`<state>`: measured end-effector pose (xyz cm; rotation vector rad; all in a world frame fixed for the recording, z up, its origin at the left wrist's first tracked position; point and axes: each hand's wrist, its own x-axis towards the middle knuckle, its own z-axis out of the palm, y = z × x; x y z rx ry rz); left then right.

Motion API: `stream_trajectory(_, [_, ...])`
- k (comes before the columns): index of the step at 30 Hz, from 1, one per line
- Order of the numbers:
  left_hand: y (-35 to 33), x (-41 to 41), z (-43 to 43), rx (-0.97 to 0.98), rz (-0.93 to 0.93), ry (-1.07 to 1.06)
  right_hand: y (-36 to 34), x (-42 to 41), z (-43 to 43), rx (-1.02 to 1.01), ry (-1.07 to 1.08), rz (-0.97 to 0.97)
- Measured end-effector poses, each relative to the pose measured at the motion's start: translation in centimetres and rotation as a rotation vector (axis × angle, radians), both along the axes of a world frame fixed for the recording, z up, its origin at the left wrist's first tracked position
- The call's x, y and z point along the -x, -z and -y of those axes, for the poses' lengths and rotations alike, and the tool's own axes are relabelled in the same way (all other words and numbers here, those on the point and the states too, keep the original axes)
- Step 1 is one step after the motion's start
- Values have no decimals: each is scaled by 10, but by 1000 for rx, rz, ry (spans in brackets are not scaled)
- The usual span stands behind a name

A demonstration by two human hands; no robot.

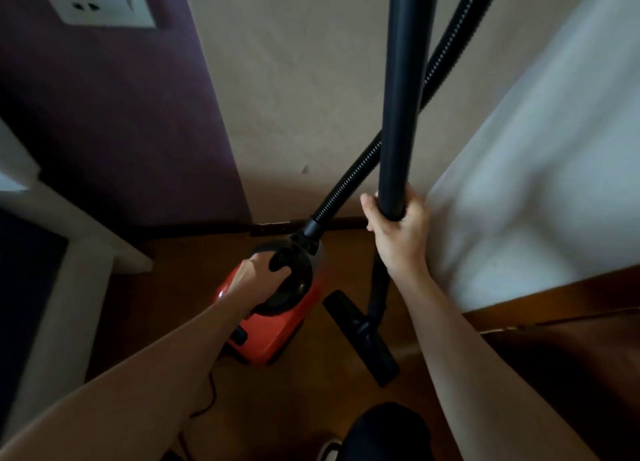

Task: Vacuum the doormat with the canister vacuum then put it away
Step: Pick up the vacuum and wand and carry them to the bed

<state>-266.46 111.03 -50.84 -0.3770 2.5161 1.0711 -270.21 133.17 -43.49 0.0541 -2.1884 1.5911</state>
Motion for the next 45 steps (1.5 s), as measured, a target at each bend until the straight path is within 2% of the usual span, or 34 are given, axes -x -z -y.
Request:
stream_trajectory(9, [110,30,-20,-62,37,82,97,20,-17,134,95,-54])
stream_trajectory(16, [155,59,-42,-40,9,171,144,30,-46,171,166,-87])
stream_trajectory(29, [177,114,-81,106,-78,326,163,46,-111,203,249,-49])
stream_trajectory(38, [179,127,-111,175,-35,443,168,53,-114,117,267,-6])
stream_trajectory(45, [181,126,-109,221,-52,456,168,65,-108,60,260,25])
